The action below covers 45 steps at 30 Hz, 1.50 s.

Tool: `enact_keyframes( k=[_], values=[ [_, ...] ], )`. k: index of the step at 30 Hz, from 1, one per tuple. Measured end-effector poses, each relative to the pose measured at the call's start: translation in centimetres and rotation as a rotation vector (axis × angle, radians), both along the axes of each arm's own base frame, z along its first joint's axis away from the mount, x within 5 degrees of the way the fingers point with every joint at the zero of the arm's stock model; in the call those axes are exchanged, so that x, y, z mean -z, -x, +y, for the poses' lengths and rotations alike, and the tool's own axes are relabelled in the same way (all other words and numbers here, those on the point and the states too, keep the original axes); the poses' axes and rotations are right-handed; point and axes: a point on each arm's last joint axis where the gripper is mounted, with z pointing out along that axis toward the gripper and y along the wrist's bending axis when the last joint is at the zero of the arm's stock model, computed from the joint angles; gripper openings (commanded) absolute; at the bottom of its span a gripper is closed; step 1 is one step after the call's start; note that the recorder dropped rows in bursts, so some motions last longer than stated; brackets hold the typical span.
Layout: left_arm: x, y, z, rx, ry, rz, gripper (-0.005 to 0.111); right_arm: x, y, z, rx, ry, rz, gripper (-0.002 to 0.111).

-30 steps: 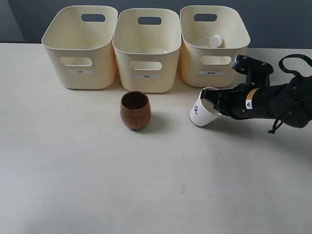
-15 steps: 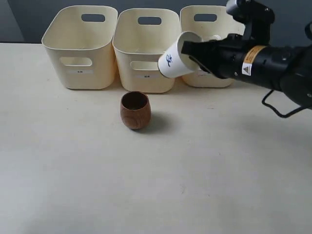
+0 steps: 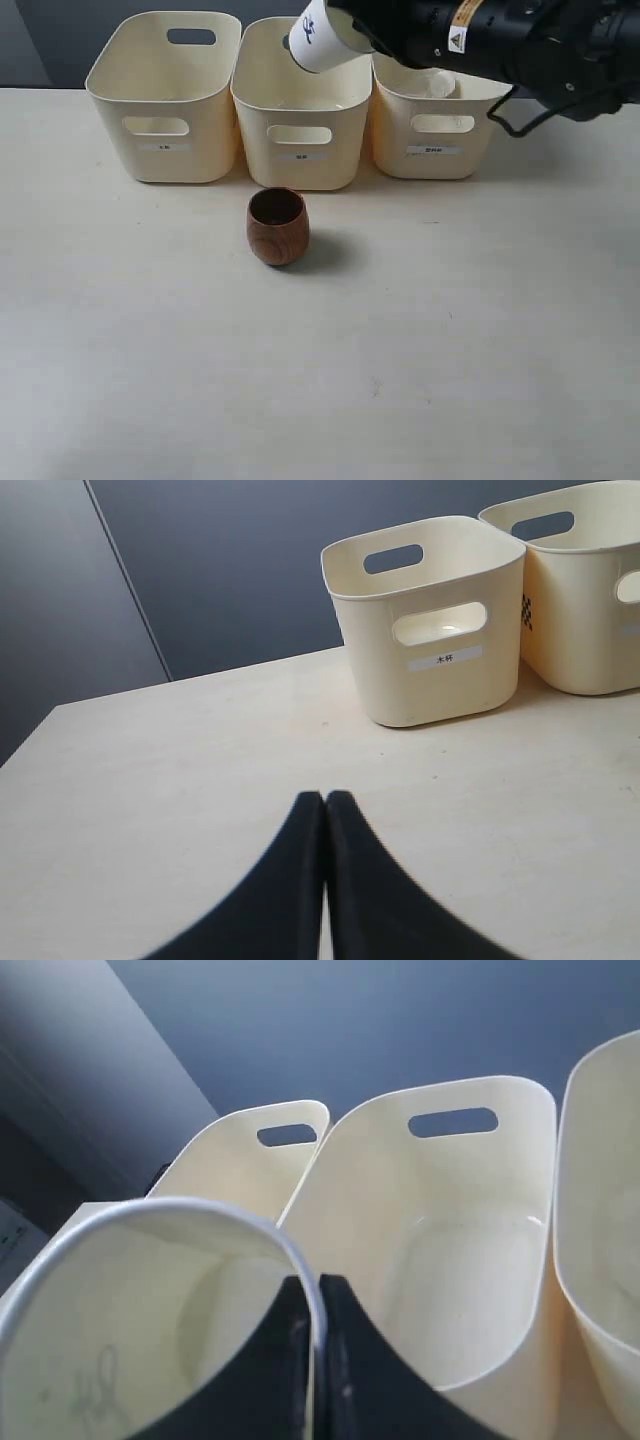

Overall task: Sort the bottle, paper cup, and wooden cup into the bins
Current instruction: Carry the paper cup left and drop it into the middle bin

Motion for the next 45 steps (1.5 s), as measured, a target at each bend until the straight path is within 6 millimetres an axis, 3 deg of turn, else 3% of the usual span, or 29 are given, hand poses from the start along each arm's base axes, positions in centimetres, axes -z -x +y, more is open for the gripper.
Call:
enact_keyframes(
  k=[15,25,28,31,32,34,45],
  values=[
    [0.0,0.0,0.0,0.000,0.000,0.000,0.000,2.8,-7.5,3.3,0.050,-0.001,0.053,0.000],
    [0.0,0.0,0.0,0.000,0.000,0.000,0.000,5.2,-10.7,4.2,0.101,0.054,0.124,0.002],
    [0.0,0.0,0.0,0.000,0.000,0.000,0.000,5.8,-11.0,4.1,0.099,0.081,0.127,0.013],
    [0.0,0.0,0.0,0.000,0.000,0.000,0.000,5.9,-11.0,4.1,0.090,0.104,0.115,0.036],
    [0.0,0.0,0.0,0.000,0.000,0.000,0.000,5.9,-11.0,4.1,0.088,0.107,0.112,0.053],
    [0.0,0.0,0.0,0.000,0.000,0.000,0.000,5.8,-11.0,4.1,0.085,0.113,0.106,0.060],
    [0.0,0.0,0.0,0.000,0.000,0.000,0.000,6.5,-10.9,3.6,0.113,0.167,0.173,0.054]
  ],
)
